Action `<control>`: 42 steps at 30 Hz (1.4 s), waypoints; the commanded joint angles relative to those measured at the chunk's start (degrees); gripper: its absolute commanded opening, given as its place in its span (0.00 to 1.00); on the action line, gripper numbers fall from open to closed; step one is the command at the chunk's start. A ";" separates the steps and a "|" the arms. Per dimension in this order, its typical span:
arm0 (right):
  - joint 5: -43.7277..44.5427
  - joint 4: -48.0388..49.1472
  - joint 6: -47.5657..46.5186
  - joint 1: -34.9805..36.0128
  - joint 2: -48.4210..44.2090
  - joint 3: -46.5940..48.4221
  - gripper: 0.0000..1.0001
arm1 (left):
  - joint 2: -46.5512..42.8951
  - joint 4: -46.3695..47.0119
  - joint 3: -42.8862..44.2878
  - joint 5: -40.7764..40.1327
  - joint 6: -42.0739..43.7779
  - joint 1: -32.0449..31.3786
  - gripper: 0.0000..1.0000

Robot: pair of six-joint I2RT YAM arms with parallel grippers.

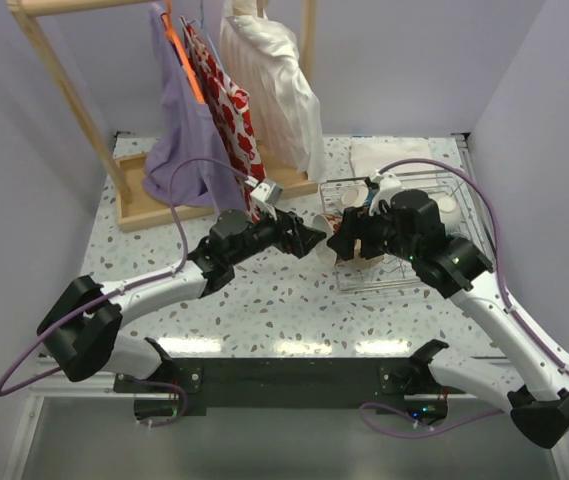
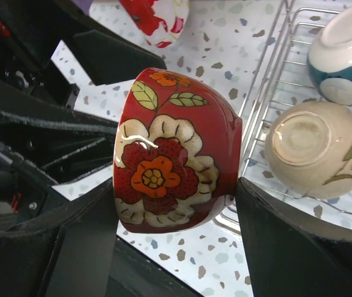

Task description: Unload the bowls from the dish rack

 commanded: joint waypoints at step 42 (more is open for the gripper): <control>1.15 13.65 0.52 0.08 -8.00 -7.96 0.99 | -21.79 -25.72 -10.09 -8.70 -2.70 8.23 0.00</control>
